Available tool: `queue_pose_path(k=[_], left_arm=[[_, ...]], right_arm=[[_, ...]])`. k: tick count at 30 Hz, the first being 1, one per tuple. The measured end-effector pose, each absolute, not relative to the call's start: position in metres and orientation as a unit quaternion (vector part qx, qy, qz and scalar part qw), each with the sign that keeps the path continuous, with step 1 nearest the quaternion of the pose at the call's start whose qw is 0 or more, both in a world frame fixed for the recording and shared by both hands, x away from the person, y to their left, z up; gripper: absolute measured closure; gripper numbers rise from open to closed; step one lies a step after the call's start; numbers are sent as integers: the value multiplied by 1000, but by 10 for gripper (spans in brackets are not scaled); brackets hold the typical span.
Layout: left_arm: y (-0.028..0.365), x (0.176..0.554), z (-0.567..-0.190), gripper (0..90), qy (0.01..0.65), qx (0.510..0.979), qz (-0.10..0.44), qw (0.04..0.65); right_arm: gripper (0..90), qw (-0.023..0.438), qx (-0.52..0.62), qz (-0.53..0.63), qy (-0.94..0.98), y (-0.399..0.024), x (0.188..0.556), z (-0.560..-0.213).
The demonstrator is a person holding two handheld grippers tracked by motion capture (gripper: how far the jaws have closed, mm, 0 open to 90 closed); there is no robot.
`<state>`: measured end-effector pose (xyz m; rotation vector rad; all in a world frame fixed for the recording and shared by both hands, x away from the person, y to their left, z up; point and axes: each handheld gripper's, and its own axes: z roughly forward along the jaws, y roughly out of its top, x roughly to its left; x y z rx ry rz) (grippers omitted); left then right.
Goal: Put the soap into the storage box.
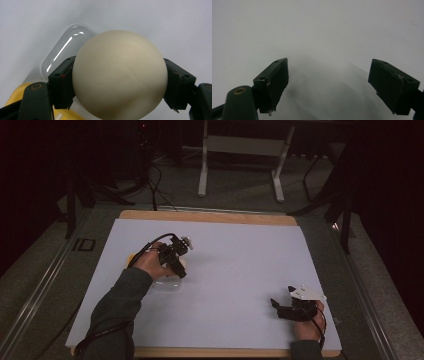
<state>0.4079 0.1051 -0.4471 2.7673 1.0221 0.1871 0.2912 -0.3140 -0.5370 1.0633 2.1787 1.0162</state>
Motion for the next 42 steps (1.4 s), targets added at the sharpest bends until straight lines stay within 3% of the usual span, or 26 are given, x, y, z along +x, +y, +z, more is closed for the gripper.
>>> queue_pose_path(k=[42], left_arm=[[150,413,-447,246,390,913,77,93]], right_arm=[[165,255,390,371,803,-313,291,-537]])
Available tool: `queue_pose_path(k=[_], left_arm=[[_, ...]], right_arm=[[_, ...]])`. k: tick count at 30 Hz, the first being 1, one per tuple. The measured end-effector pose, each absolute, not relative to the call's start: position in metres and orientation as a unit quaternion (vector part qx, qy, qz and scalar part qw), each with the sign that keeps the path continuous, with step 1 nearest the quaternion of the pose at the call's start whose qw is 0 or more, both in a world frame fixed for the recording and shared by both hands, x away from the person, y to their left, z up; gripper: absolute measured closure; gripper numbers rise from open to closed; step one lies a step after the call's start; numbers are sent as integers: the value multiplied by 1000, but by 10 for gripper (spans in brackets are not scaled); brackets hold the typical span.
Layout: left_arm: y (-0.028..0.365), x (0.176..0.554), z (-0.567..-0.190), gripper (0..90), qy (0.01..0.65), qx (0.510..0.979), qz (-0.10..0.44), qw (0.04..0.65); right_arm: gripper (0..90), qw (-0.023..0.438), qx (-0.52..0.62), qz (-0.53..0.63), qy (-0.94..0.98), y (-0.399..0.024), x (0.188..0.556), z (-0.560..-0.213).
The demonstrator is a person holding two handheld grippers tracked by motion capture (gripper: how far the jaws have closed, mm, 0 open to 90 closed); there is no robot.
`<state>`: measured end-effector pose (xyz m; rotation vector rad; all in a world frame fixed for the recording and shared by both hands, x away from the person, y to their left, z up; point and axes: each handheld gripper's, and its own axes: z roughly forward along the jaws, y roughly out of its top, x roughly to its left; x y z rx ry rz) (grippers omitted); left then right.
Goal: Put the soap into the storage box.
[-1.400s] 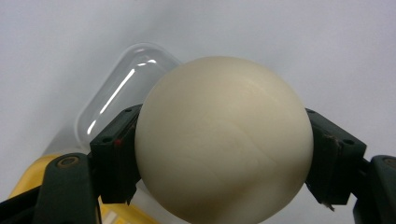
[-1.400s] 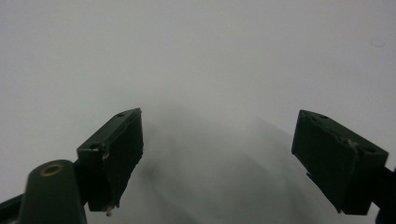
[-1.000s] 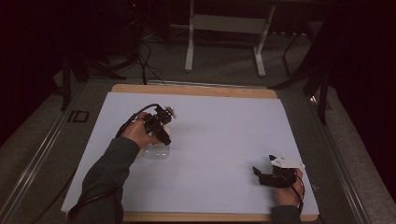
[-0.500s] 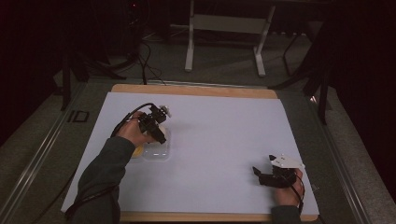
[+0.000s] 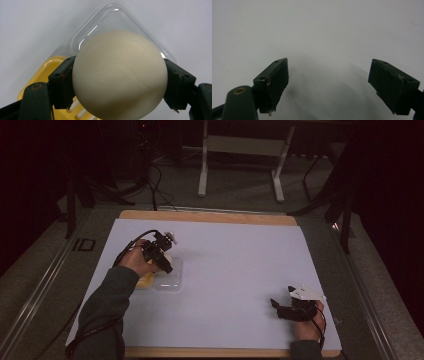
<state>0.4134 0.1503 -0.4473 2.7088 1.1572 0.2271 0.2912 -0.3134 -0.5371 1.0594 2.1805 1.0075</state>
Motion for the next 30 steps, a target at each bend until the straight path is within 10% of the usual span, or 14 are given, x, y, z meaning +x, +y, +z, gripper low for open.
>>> queue_pose_path(k=[30], left_arm=[[186,410,-449,247,422,899,79,87]], right_arm=[[165,256,390,371,803,-313,291,-537]])
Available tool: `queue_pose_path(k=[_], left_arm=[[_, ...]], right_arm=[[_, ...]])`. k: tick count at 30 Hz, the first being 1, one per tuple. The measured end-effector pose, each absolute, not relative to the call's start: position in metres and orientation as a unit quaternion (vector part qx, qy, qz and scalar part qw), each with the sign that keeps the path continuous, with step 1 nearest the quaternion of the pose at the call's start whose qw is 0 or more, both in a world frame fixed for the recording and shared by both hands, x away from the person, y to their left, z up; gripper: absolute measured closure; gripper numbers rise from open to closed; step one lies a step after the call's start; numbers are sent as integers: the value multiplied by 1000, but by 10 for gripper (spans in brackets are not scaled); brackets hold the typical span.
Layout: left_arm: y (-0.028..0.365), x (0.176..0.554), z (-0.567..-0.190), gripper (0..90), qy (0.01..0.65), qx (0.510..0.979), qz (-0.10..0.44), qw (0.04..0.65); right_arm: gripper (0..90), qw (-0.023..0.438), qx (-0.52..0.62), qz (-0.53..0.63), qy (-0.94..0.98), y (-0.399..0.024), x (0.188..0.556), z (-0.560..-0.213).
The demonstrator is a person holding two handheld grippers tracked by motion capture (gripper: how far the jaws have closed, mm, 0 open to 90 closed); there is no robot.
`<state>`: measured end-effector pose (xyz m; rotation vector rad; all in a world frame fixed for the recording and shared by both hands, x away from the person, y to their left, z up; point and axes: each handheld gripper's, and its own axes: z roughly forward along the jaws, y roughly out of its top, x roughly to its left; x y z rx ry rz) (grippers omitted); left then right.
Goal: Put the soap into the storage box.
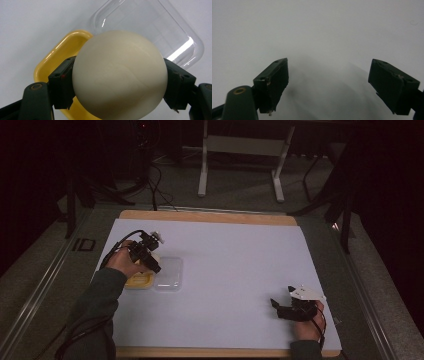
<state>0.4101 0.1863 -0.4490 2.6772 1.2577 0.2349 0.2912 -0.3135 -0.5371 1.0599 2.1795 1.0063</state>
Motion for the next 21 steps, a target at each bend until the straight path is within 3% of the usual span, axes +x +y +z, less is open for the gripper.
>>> queue_pose_path(k=[21], left_arm=[[208,410,-448,247,439,890,87,86]], right_arm=[[165,257,391,372,802,-313,291,-537]])
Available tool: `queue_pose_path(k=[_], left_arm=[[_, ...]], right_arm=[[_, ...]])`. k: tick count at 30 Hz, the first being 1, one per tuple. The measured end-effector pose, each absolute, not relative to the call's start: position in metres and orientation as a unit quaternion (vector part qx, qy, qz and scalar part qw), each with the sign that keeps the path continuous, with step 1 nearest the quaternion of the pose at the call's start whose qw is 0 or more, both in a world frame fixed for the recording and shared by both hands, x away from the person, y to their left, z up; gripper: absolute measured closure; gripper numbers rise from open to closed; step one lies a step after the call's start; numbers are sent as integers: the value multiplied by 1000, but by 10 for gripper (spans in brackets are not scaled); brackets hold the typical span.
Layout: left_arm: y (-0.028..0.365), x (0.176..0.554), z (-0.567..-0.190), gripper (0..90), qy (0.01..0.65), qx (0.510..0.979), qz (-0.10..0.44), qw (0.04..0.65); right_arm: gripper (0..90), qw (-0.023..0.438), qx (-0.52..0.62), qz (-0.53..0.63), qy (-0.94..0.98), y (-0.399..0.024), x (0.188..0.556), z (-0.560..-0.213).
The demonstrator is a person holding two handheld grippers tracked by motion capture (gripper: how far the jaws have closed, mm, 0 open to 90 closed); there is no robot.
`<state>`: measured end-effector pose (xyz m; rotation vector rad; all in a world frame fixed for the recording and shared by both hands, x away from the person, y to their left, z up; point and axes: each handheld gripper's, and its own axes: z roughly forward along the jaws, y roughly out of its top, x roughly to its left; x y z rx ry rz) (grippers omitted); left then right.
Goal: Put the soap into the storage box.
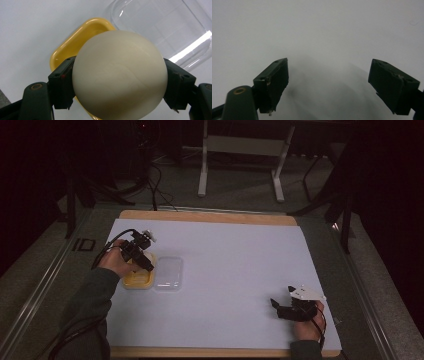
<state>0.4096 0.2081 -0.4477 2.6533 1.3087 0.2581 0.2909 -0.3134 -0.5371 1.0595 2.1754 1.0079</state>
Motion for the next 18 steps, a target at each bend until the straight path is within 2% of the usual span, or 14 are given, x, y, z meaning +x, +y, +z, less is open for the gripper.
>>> queue_pose_path(k=[18], left_arm=[[224,408,-462,247,443,890,77,77]], right_arm=[[165,259,391,370,802,-313,291,-537]])
